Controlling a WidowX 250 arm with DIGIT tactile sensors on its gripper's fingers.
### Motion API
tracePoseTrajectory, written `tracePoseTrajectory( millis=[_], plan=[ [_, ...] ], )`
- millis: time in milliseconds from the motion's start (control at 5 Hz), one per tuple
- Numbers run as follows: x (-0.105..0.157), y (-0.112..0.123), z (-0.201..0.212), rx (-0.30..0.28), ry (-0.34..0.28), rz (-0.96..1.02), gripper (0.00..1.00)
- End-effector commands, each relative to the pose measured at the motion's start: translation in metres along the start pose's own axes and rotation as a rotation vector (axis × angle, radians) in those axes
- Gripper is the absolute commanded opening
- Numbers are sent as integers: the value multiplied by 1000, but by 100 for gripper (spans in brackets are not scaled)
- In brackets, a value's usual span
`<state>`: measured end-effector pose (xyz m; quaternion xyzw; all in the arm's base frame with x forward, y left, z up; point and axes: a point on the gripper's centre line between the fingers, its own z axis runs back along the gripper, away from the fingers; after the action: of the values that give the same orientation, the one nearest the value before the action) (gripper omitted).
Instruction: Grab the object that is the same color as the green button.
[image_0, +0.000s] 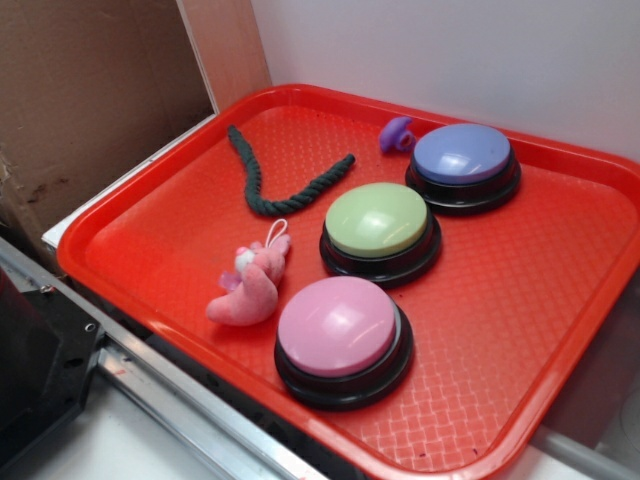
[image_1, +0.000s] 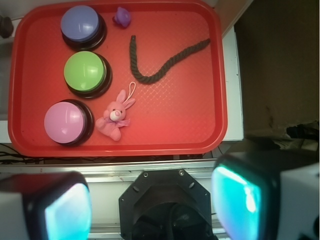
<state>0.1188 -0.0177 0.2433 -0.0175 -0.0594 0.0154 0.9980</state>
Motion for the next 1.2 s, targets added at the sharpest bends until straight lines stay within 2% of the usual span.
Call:
tracePoseTrajectory(
  millis=[0, 400, 800, 1000],
  plan=[
    [0, 0, 0, 0, 0, 0, 100],
    [31, 26, -31, 17, -9, 331, 100],
    [70, 52, -94, 40, -42, 743, 100],
    [88, 52, -134, 72, -53, 881, 100]
  ],
)
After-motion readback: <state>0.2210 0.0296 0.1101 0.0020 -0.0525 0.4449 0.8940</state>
